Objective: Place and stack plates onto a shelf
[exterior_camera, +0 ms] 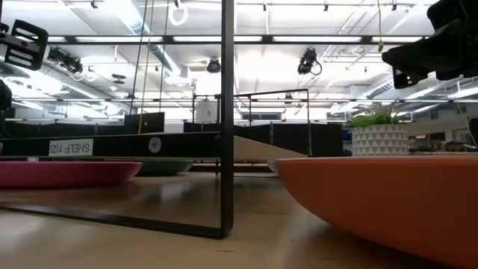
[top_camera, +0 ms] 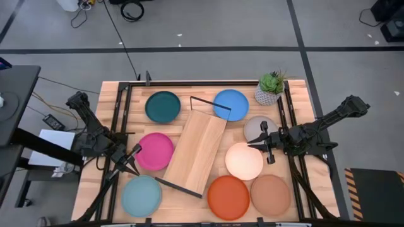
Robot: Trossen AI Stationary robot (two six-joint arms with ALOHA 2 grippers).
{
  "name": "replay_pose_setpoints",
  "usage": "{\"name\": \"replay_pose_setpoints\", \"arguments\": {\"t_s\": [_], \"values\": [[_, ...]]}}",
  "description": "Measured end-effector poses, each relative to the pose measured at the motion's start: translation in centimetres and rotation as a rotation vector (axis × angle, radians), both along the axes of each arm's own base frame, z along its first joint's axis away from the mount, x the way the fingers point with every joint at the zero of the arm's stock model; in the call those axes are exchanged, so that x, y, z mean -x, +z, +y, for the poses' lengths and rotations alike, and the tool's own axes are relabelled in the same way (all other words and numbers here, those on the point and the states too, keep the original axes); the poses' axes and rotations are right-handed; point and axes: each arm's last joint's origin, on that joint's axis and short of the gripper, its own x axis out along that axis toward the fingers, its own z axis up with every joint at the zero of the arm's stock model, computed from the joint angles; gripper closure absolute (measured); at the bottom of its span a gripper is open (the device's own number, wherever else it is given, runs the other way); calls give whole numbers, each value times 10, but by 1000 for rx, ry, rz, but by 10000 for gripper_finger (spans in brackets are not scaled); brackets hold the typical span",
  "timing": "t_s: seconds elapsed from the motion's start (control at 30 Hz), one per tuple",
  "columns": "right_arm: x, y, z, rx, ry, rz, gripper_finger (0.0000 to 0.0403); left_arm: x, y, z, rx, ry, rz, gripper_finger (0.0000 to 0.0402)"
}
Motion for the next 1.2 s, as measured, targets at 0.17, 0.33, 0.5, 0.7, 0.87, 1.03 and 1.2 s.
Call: {"name": "replay_pose_setpoints", "arguments": {"t_s": [0.17,0.33,0.5,0.7,0.87,1.03,1.2], "values": [[0,0,0,0,0,0,347,0,0,0,0,0,0,379],[0,0,0,0,0,0,347,0,0,0,1,0,0,379],[0,0,0,0,0,0,347,0,0,0,1,0,0,379],[0,0,0,0,0,0,347,0,0,0,0,0,0,379],[0,0,0,0,0,0,347,0,0,0,1,0,-1,379],[0,0,0,0,0,0,347,0,0,0,1,0,-1,379],[0,0,0,0,0,0,347,-2,10,3,99,120,-55,379]]}}
